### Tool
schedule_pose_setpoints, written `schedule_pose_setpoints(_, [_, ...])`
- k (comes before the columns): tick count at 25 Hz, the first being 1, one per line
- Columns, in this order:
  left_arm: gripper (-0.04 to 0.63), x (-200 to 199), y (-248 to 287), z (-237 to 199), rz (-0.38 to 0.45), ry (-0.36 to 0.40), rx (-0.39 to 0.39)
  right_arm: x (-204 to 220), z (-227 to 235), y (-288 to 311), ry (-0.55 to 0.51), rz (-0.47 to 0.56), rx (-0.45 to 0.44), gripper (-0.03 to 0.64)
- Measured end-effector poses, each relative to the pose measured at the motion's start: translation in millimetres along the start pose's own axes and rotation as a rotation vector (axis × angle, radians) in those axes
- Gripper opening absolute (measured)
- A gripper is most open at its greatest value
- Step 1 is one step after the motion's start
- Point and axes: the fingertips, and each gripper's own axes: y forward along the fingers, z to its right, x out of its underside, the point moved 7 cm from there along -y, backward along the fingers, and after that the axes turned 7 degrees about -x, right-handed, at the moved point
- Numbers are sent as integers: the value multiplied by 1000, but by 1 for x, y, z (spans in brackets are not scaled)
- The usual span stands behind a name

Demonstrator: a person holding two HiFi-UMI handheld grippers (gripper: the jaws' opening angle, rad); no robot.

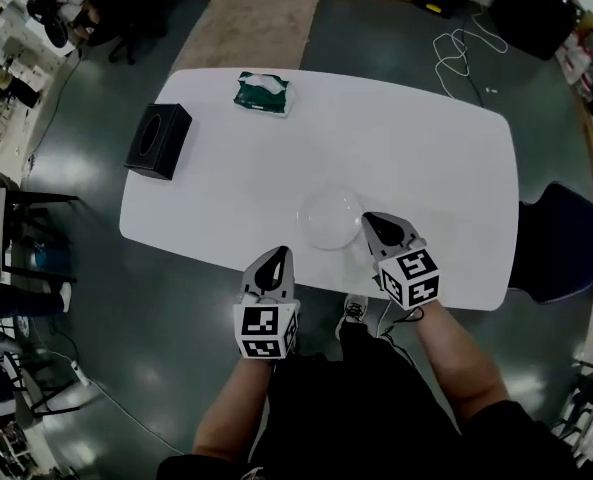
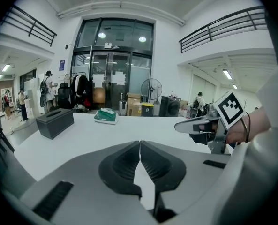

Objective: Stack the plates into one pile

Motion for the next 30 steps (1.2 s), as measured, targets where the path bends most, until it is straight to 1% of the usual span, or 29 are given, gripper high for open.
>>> schedule_pose_setpoints(4, [23,-16,-26,-13,60,32,63,-19,-30,-27,44,94,63,18])
schedule_pose_setpoints(7, [23,-23,-52,-25,96,58,113,-29,-65,-46,62,143,102,18])
schedule_pose_setpoints(14, [20,-21,-116,-57,141,95,212,-34,-161,-82,53,210,189,18])
schedule_pose_setpoints(19, [20,-14,-152,-66,157,121,292,-28,-212,-112,65,244,266,18])
schedule_pose_setpoints(24, [20,-6,-173,-73,155,137,339,-17,-246,-128,79,262,312,18])
schedule_pose_setpoints(30, [20,-3,-184,-69,165,152,370,-4,-261,-142,110,270,340,18])
